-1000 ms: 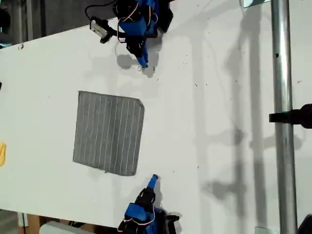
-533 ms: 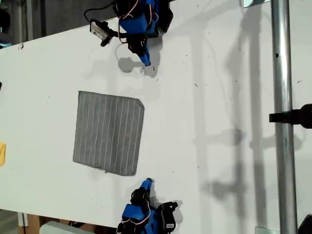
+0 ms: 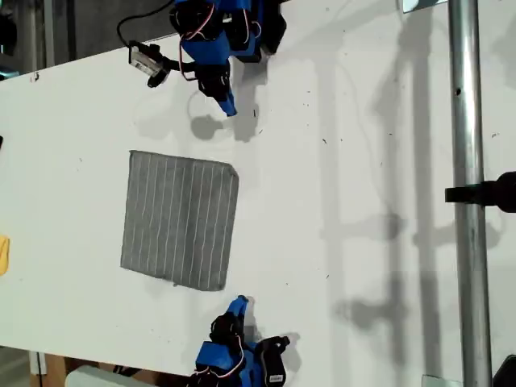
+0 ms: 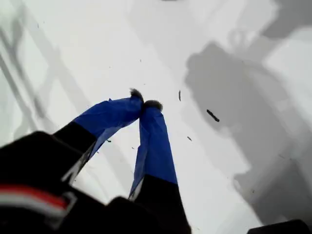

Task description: Grasp corners of a towel and fold twice.

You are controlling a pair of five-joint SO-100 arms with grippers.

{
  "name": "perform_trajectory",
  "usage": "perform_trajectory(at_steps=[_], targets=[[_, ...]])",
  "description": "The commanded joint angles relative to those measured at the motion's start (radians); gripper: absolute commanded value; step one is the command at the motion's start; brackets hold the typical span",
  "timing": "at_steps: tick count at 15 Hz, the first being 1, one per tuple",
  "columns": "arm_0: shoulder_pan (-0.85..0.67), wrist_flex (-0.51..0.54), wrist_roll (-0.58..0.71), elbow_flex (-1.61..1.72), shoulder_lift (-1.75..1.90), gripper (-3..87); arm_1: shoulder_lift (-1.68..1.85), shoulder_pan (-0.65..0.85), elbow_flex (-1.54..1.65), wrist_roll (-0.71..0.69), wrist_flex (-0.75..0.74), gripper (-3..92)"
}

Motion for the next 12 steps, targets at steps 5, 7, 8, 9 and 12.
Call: perform_trajectory(at_steps=[5,7,8,9,12], targets=[[-0.227,0.187,0.348,-0.635,-0.488,-2.9,-0.755,0.101,-0.831,-0.428,0.097,-0.2],[-0.302,0.278,0.453,-0.867,-0.646,-2.9,-0.976,0.11,-1.098,-0.534,0.161,-0.2],[-0.336,0.299,0.486,-0.951,-0.71,-2.9,-1.054,0.117,-1.197,-0.566,0.178,-0.2],[-0.362,0.314,0.528,-1.023,-0.778,-2.9,-1.12,0.124,-1.276,-0.603,0.19,-0.2],[-0.42,0.368,0.65,-1.223,-0.962,-2.9,-1.281,0.141,-1.488,-0.692,0.225,-0.2]])
